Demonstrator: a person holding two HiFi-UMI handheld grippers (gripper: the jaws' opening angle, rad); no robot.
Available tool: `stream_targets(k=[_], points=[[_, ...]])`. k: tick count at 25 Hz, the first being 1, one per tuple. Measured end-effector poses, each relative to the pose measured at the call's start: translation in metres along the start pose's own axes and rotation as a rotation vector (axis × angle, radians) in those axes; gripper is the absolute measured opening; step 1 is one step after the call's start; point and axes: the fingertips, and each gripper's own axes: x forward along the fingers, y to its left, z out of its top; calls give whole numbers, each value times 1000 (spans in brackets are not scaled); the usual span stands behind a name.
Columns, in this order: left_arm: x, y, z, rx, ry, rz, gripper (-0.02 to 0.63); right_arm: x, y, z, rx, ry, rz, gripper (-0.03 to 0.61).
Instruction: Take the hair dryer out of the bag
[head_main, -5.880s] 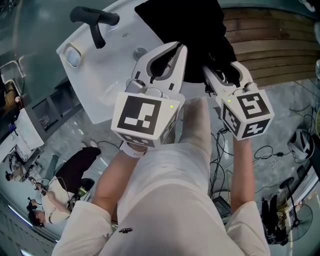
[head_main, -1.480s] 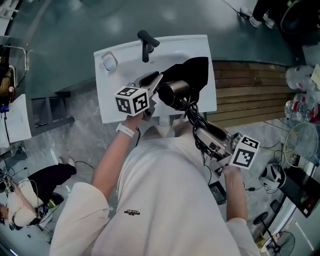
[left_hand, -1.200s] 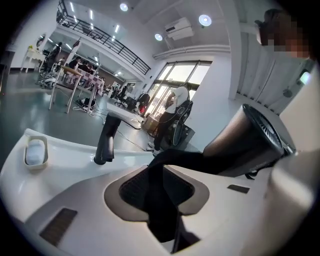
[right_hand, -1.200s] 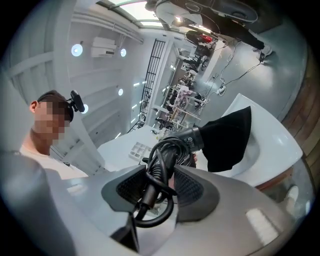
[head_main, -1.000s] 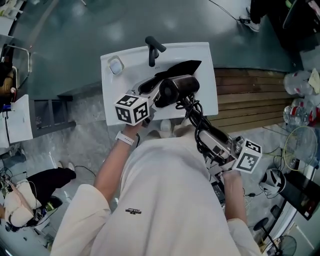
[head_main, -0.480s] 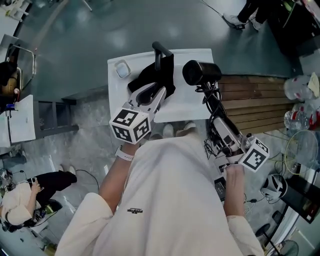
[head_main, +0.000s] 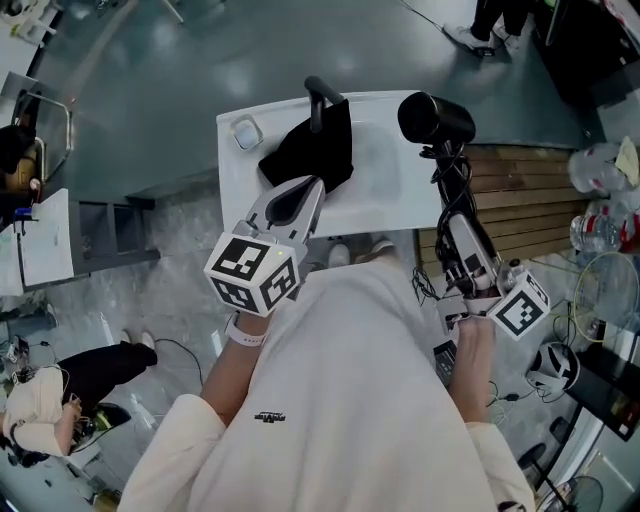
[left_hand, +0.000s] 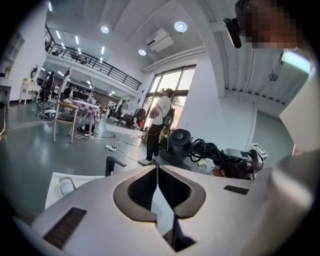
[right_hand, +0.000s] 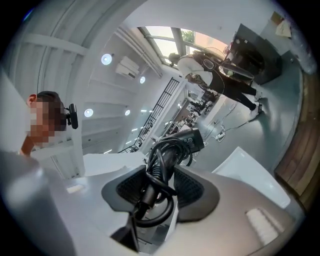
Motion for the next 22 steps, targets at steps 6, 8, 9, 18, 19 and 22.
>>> stream_targets(k=[6, 8, 9, 18, 19, 22], points=[[-14, -8, 3, 69, -19, 22, 8, -6, -6, 2, -1, -74, -38, 189], [-15, -7, 4, 68, -23, 21, 8, -5, -6, 1, 4, -87, -40, 189], [-16, -7, 4, 67, -25, 22, 8, -5, -6, 1, 5, -91, -42, 189], [-11, -12, -3, 64, -10, 2, 8, -9, -18, -4, 28, -79, -62, 189], [-11, -11, -4, 63, -10, 2, 8, -9, -19, -5, 31, -76, -63, 189], [-10, -11, -6, 62, -5, 0, 8, -10, -22, -6, 46, -73, -60, 189]])
